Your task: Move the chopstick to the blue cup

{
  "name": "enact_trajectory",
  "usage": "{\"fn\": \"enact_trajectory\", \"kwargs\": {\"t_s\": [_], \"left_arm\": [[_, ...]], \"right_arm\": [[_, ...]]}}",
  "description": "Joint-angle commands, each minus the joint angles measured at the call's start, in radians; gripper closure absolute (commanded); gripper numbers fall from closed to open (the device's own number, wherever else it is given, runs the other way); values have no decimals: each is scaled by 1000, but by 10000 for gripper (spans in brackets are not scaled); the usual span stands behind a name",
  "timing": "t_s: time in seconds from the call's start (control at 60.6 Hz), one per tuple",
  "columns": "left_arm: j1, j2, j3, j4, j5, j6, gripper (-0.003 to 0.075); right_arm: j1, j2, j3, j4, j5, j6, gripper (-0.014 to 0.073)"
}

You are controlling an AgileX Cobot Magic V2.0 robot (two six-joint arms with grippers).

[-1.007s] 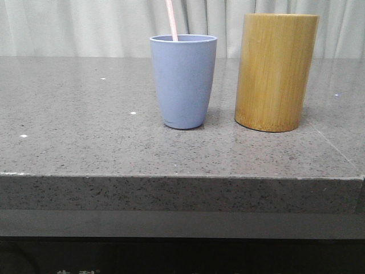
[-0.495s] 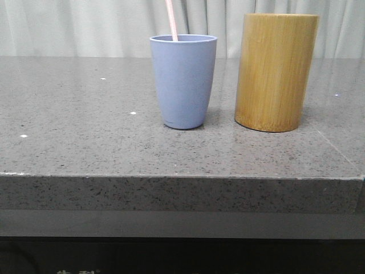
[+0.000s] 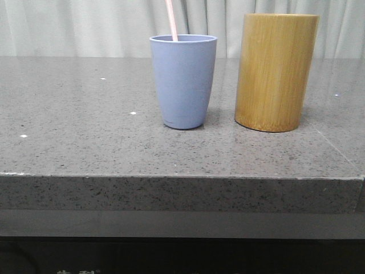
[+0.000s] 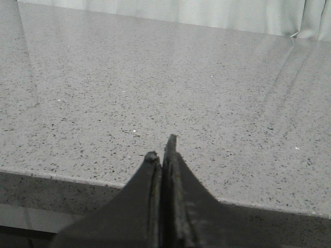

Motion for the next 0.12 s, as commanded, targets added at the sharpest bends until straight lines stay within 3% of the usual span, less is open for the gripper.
{"fn": "enact_trajectory", "kwargs": {"t_s": [0.0,0.099], "left_arm": [[-1,-24,8,-10,-71,-7,739],[-1,-24,8,-10,-71,-7,739]], "right_arm": [[-6,-21,-4,-5,-75,-5,681],[-6,-21,-4,-5,-75,-5,681]]}}
